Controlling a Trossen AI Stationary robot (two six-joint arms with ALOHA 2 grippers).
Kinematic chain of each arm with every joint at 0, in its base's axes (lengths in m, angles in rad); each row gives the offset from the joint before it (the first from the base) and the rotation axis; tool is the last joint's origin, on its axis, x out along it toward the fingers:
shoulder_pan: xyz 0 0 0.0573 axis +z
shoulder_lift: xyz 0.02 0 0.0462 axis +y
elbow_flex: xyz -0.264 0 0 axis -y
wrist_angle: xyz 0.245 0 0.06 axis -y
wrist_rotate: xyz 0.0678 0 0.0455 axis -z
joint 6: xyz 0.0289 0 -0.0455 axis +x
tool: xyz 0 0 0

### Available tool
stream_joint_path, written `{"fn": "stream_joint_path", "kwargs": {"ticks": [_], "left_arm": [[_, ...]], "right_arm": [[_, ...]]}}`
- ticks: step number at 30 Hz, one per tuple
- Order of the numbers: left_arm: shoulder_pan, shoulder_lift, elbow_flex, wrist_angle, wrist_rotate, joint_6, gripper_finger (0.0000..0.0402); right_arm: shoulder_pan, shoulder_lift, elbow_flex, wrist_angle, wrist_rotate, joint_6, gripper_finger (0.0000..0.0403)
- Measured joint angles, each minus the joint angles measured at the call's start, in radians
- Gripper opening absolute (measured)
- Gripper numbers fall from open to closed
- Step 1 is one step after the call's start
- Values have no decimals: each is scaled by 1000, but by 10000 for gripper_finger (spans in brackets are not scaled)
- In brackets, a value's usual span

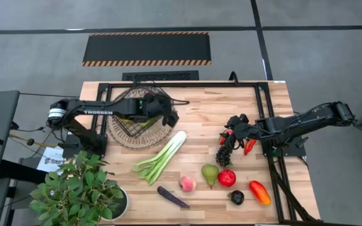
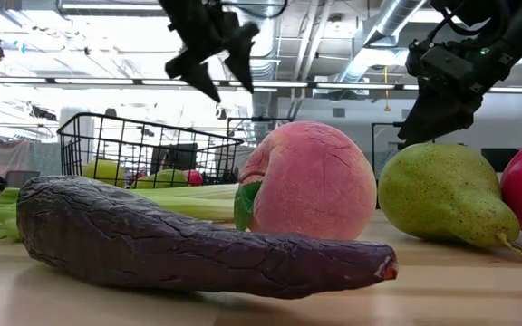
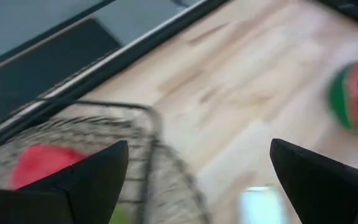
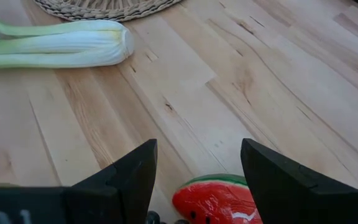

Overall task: Build produce basket
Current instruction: Put the red watermelon into the wire basket

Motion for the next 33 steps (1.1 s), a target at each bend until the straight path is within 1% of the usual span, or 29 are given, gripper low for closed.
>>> {"fn": "stream_joint_path", "kwargs": {"ticks": [3,10,20,28,33], "left_arm": [[-40,1,0,65,22,28,377],[-113,1,0,187,25,69,377],[-159,1,-1,198,25,67,377],[-167,1,-1,198,25,55,377],[-167,1,-1,198,25,54,377]], "right_arm": [[0,0,0,-14,0,0,255],[0,0,0,-41,0,0,255],[0,0,0,-60,1,8,255],[0,0,0,-68,5,10,255],[-1,0,0,-71,33,37,255]]}}
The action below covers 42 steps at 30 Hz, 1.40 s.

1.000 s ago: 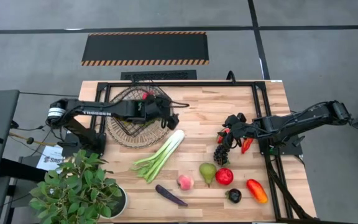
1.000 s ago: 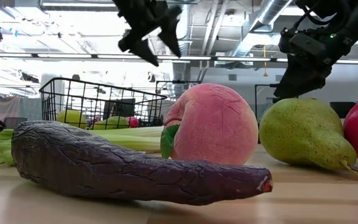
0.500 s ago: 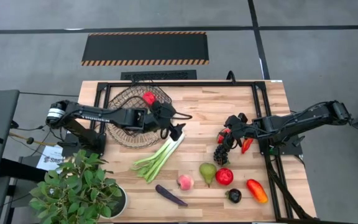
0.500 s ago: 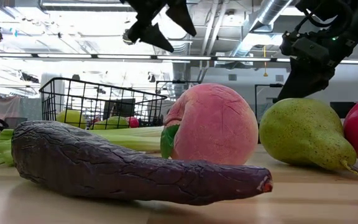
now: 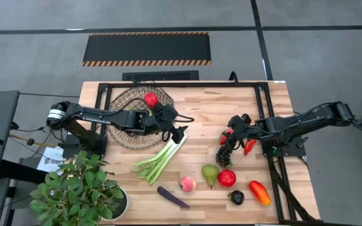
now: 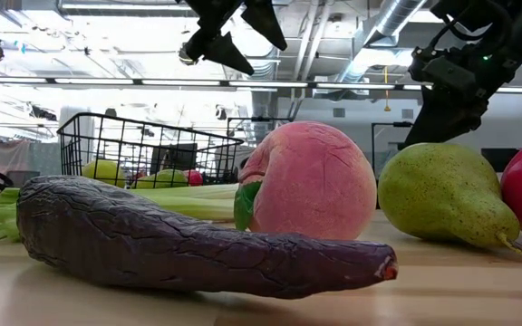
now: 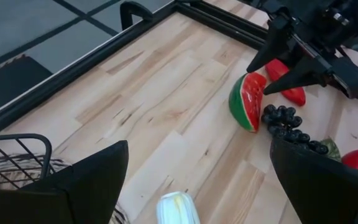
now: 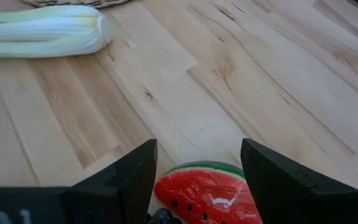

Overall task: Build produce basket
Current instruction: Put the red watermelon into the wire basket

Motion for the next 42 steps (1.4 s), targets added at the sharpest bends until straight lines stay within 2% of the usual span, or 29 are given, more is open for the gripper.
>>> {"fn": "stream_joint_path", "kwargs": {"ticks": [8,42], "left_arm": [[-8,0,0,0,12,-36,377],[-35,0,0,-7,27,-10,377]], "right_arm": [[0,0,0,0,2,-8,255],[0,0,0,2,-11,-3,255]]}}
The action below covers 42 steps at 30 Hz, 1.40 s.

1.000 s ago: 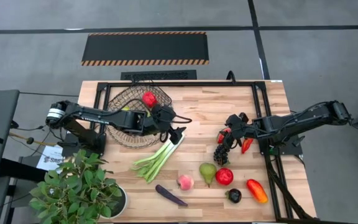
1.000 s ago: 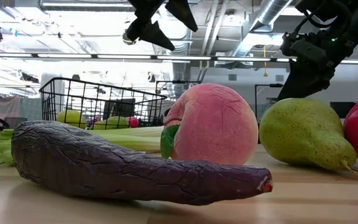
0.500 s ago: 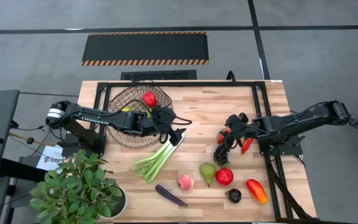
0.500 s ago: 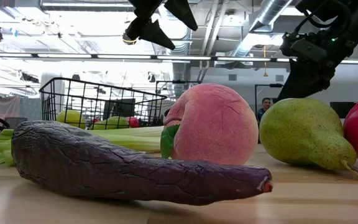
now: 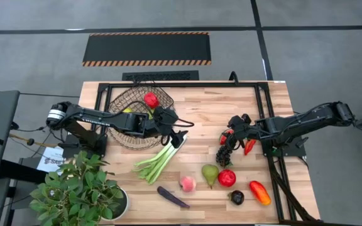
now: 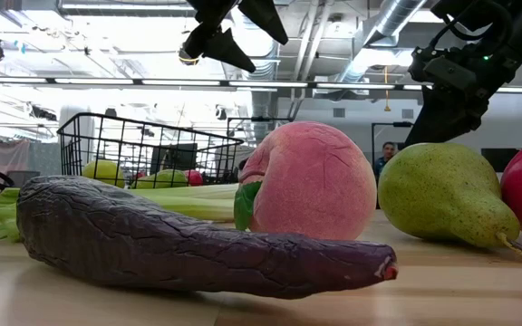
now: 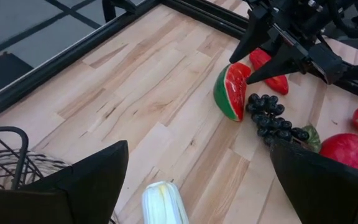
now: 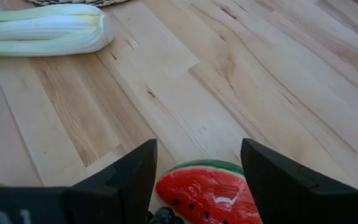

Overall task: Build produce basket
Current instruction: Put the red watermelon into the wire basket

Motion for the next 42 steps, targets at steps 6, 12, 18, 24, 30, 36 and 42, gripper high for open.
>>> {"fn": "stream_joint_path", "kwargs": {"ticks": [6,12,18,24,30,36,42], "left_arm": [[0,0,0,0,3,0,377],[0,0,0,0,3,10,377],[0,0,0,0,3,27,377],[0,0,0,0,3,55,377],[5,0,0,0,3,75,377],[9,0,0,0,30,90,377],[8,0,0,0,30,90,377]], "right_arm": [[0,0,0,0,0,0,255],[0,0,0,0,0,0,255],[0,0,0,0,0,0,255],[0,0,0,0,0,0,255],[0,0,0,0,0,0,255],[0,0,0,0,0,0,255],[0,0,0,0,0,0,255]]}}
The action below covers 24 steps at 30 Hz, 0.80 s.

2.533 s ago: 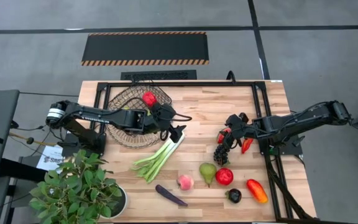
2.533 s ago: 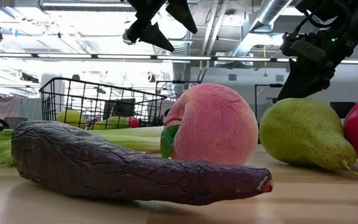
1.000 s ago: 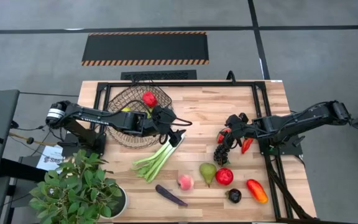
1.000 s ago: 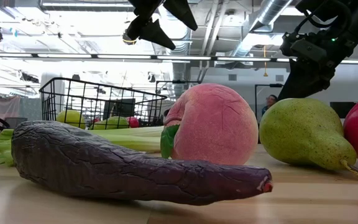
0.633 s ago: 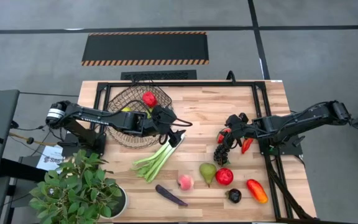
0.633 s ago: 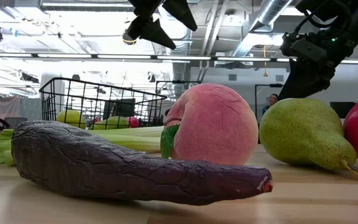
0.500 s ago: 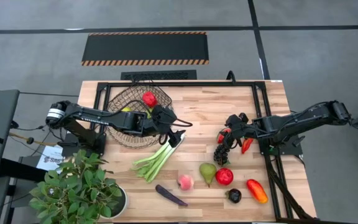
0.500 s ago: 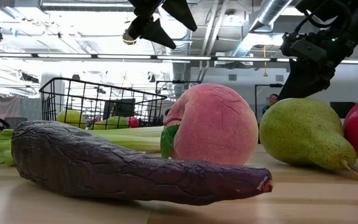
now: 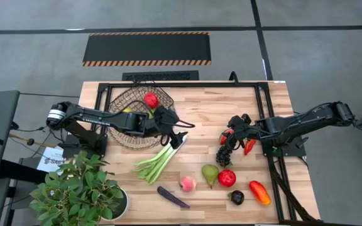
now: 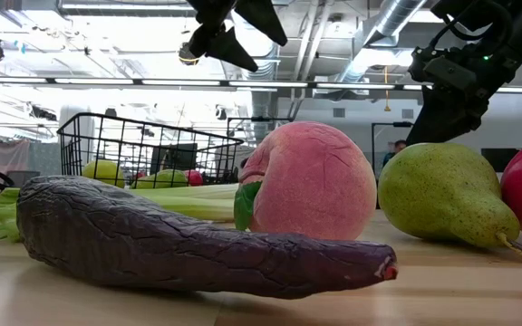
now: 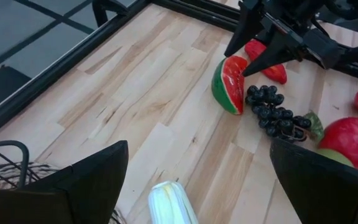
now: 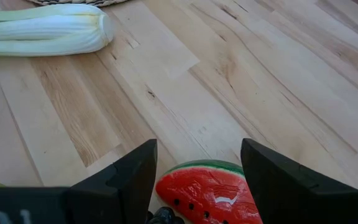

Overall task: Build produce basket
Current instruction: Put the red watermelon into the wire basket

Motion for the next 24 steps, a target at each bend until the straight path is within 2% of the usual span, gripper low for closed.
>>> {"fn": "stream_joint_path", "kwargs": {"ticks": [12,20,24], "left_arm": [[1,0,0,6,-4,0,377],[6,0,0,8,-117,38,377],[27,0,0,6,-125,70,377]], "right_arm": [[0,0,0,0,0,0,255],[0,0,0,0,0,0,255],[0,0,0,0,0,0,255]]}}
